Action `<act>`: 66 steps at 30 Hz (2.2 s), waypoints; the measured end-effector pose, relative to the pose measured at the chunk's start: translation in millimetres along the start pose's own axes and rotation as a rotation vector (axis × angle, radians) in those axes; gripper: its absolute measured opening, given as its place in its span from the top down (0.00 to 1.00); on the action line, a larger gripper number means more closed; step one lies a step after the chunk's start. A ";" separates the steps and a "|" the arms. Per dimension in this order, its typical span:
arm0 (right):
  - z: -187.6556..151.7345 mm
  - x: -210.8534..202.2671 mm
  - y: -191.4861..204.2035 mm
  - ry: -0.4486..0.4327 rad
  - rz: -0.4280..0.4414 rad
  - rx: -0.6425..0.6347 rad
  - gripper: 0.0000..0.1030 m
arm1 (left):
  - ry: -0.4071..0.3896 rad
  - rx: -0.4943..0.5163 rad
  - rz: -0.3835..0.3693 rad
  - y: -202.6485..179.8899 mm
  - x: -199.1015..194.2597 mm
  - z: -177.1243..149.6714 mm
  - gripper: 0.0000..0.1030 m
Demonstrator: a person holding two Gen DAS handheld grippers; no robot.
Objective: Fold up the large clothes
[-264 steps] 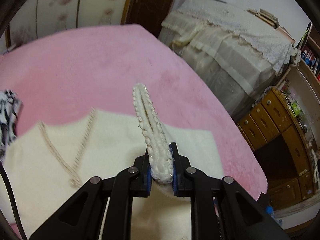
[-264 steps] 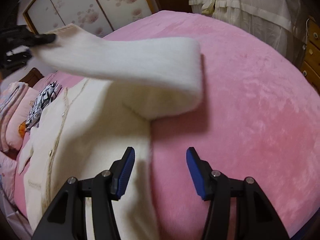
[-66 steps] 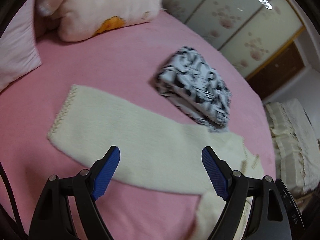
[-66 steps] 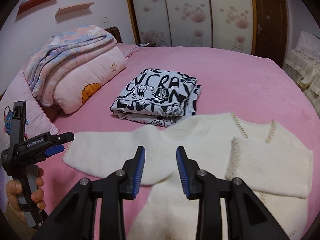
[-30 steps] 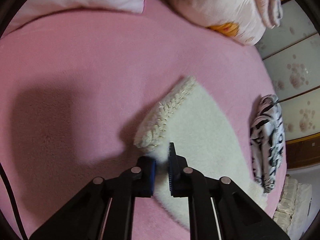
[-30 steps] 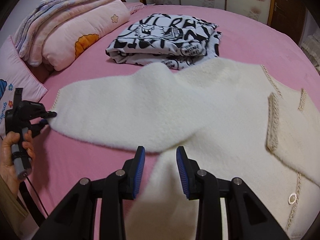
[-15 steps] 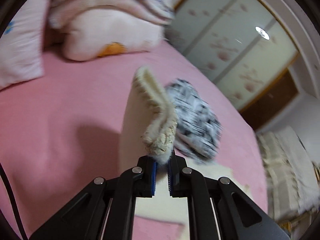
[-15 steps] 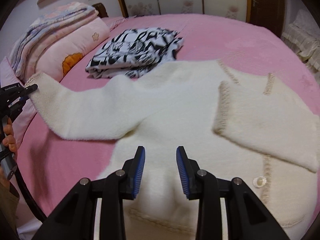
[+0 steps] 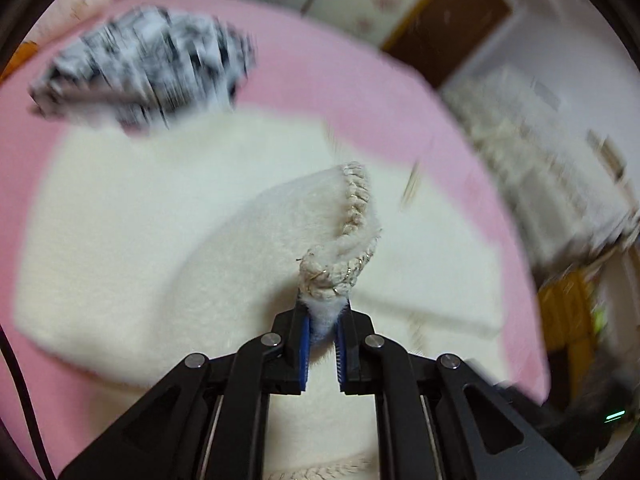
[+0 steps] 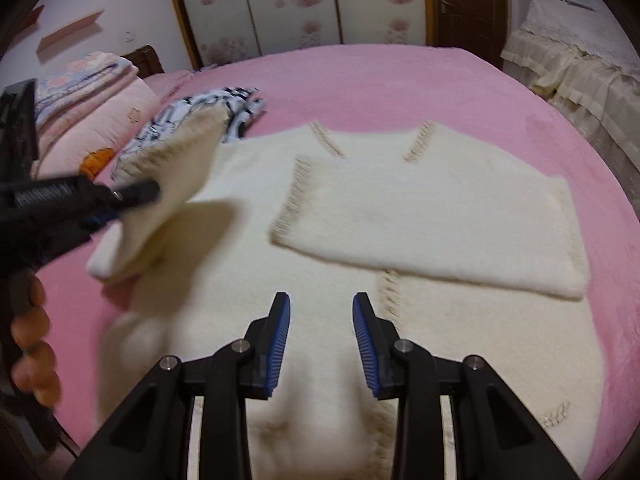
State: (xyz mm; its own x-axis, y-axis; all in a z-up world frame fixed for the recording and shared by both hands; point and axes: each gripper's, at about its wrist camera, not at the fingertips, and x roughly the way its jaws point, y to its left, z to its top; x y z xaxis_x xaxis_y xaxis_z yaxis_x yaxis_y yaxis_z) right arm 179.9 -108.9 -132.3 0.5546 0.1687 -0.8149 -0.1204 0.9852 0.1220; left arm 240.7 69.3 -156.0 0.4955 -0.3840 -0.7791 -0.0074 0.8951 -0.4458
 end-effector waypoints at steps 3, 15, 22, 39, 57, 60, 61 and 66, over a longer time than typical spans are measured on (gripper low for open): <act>-11.1 12.3 -20.9 0.047 -0.002 0.038 0.68 | 0.091 0.019 0.088 -1.6 43.7 -23.2 0.91; -16.2 31.5 -32.6 0.078 0.068 0.103 0.68 | 0.083 0.107 -0.022 -21.5 13.2 -22.9 0.23; -6.9 27.2 -11.6 0.062 0.145 0.072 0.68 | -0.011 0.181 0.059 -26.1 -33.4 -33.6 0.23; 28.6 40.4 29.2 0.077 0.254 0.062 0.50 | -0.195 0.035 0.277 50.5 -95.4 -49.1 0.22; 22.5 97.3 60.8 0.198 0.201 0.060 0.50 | -0.179 -0.091 0.289 103.6 -97.9 -67.0 0.22; 22.5 98.3 61.7 0.185 0.207 0.054 0.52 | -0.174 -0.095 0.287 103.0 -96.4 -67.8 0.22; 22.3 98.6 62.6 0.179 0.203 0.047 0.56 | -0.172 -0.095 0.285 102.6 -95.7 -68.1 0.22; 22.9 97.2 70.2 0.160 0.206 -0.014 0.82 | -0.153 -0.085 0.291 100.6 -89.8 -69.4 0.23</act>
State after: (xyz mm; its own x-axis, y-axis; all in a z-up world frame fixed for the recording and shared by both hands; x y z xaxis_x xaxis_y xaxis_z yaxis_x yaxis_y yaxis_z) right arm 244.2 -22.7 -190.0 0.3800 0.3577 -0.8530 -0.2290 0.9299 0.2880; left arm 135.2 178.1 -161.5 0.5868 -0.0712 -0.8066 -0.2364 0.9377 -0.2548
